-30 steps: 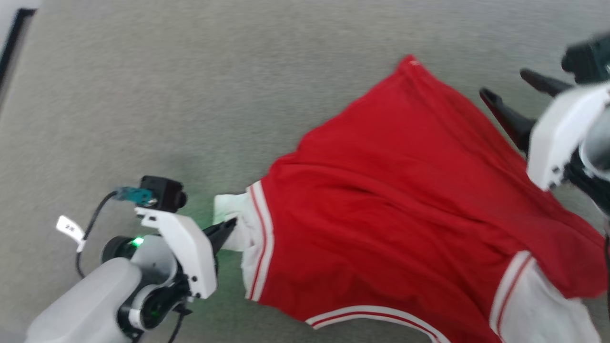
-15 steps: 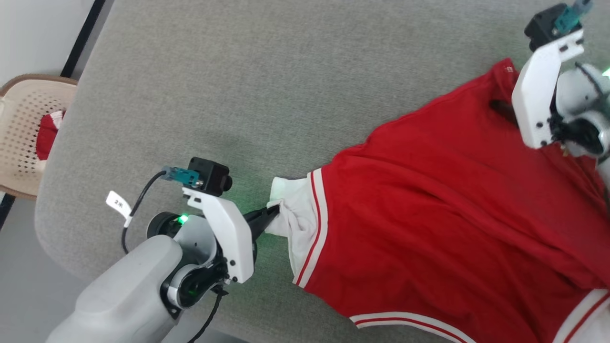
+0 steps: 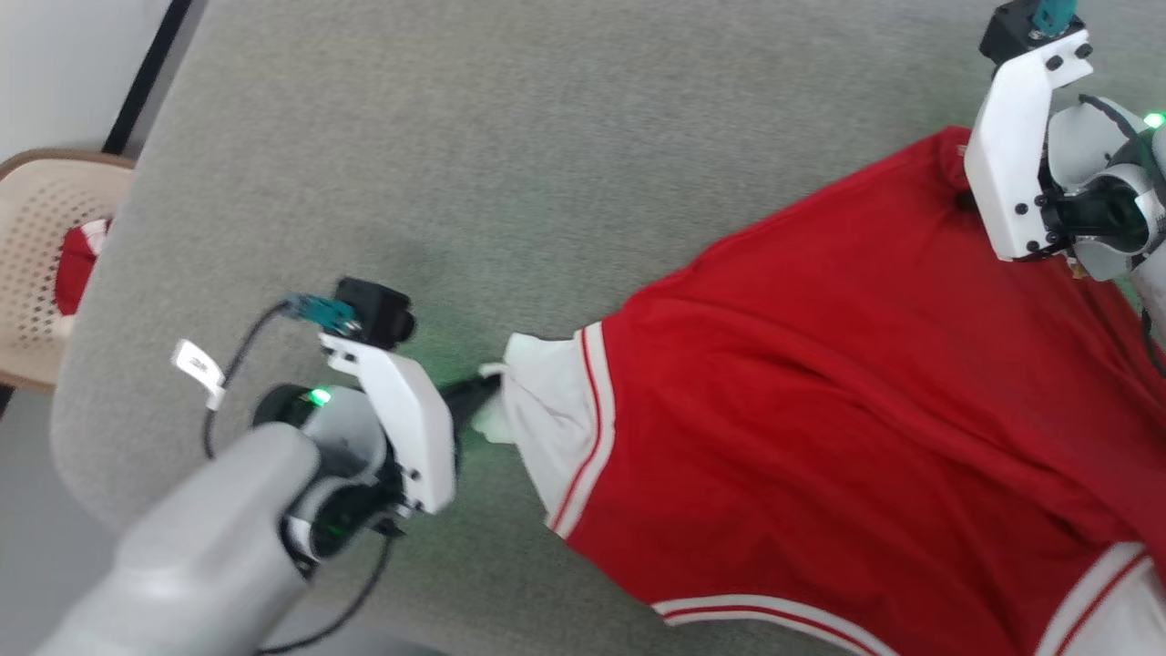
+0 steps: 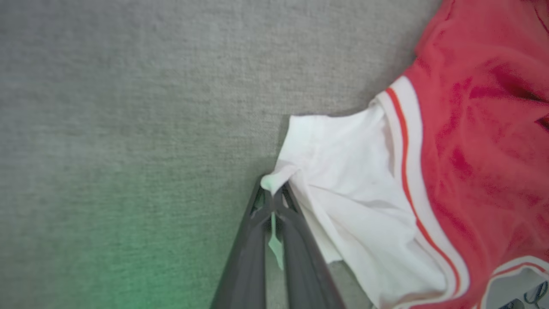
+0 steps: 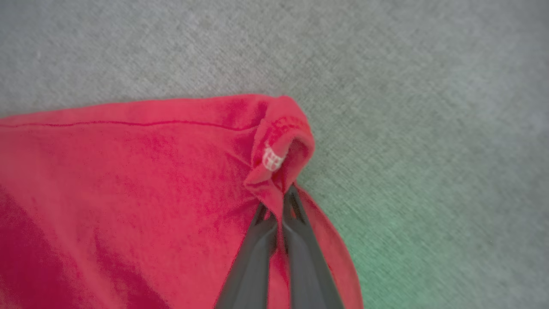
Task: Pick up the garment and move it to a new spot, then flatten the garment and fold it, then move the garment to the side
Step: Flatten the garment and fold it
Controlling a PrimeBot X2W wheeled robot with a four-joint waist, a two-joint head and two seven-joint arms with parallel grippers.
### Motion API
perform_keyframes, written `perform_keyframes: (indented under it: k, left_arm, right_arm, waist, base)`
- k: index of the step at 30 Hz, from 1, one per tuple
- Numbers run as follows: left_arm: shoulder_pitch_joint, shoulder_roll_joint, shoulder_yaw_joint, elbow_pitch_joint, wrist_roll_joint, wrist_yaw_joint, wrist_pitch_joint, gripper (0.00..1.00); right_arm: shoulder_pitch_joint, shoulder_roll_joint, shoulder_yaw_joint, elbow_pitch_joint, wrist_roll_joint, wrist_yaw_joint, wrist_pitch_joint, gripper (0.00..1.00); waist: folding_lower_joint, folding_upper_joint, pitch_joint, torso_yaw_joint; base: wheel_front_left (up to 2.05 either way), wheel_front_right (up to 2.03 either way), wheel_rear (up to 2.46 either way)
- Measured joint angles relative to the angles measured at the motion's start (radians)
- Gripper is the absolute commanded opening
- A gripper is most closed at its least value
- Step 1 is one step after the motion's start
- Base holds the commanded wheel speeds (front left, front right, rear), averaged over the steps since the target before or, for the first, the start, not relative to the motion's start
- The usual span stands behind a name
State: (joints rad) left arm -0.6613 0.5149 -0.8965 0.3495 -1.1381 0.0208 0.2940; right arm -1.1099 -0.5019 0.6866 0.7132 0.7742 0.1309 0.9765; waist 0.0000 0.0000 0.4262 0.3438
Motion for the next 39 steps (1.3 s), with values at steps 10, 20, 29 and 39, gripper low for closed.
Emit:
perform_keyframes:
  k: [10, 20, 29, 39]
  left_arm:
    - [-0.14, 0.154, 0.06, -0.05, 0.018, 0.042, 0.087, 0.0]
    - [-0.397, 0.227, 0.132, -0.061, 0.075, 0.085, 0.156, 0.0]
    - [-0.607, 0.177, 0.15, 0.058, 0.111, 0.057, 0.172, 0.0]
    - [-0.789, 0.079, 0.152, 0.263, 0.162, 0.013, 0.12, 0.0]
  right_arm:
    - [-0.016, -0.075, -0.033, -0.151, 0.056, 0.0, -0.136, 0.0]
    - [-0.046, -0.081, -0.181, -0.2, 0.011, 0.0, -0.266, 0.0]
    - [-0.076, -0.01, -0.309, -0.216, -0.072, 0.0, -0.287, 0.0]
    - [-0.162, 0.062, -0.384, -0.142, -0.22, 0.0, -0.319, 0.0]
  waist:
    - [0.0, 0.0, -0.04, -0.113]
    - [0.0, 0.0, -0.092, -0.234]
    - [0.0, 0.0, -0.14, -0.313]
    - [0.0, 0.0, -0.12, -0.346]
  base:
    - [0.0, 0.0, 0.0]
    - [0.0, 0.0, 0.0]
    - [0.0, 0.0, 0.0]
    - [0.0, 0.0, 0.0]
